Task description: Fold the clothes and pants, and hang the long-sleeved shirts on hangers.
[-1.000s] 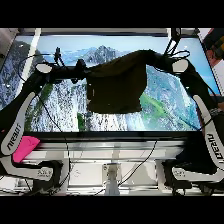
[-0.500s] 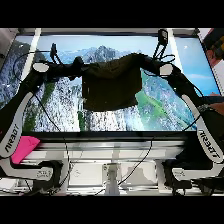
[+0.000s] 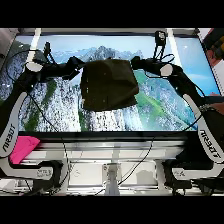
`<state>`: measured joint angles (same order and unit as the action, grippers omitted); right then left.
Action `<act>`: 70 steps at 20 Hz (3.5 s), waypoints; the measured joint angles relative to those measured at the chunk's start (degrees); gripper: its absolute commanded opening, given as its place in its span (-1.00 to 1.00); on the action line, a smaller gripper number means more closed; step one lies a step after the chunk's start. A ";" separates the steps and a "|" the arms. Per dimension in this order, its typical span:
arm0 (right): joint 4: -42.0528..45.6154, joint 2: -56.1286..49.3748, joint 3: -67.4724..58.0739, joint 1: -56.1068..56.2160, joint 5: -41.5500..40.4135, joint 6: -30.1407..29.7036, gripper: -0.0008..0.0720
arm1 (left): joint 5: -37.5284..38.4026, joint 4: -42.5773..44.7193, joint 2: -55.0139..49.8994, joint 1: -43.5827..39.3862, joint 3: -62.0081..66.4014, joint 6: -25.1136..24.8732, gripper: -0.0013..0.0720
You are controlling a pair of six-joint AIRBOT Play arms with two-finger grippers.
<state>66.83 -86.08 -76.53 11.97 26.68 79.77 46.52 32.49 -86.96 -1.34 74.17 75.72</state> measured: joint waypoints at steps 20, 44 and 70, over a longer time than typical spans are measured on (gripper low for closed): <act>3.96 0.28 0.00 -8.70 13.73 0.02 0.80 | -2.34 16.68 -11.91 -5.88 0.00 -1.75 0.76; 3.98 0.22 0.00 -8.72 14.69 0.04 0.79 | -7.41 20.96 -3.56 -7.06 0.00 -1.44 -0.86; 3.43 -3.21 0.00 -8.72 29.64 0.09 0.53 | 3.78 40.79 -7.50 -2.38 0.00 11.34 0.77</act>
<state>70.26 -89.30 -76.53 3.25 56.31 79.85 50.30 73.28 -94.45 -3.73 74.17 87.07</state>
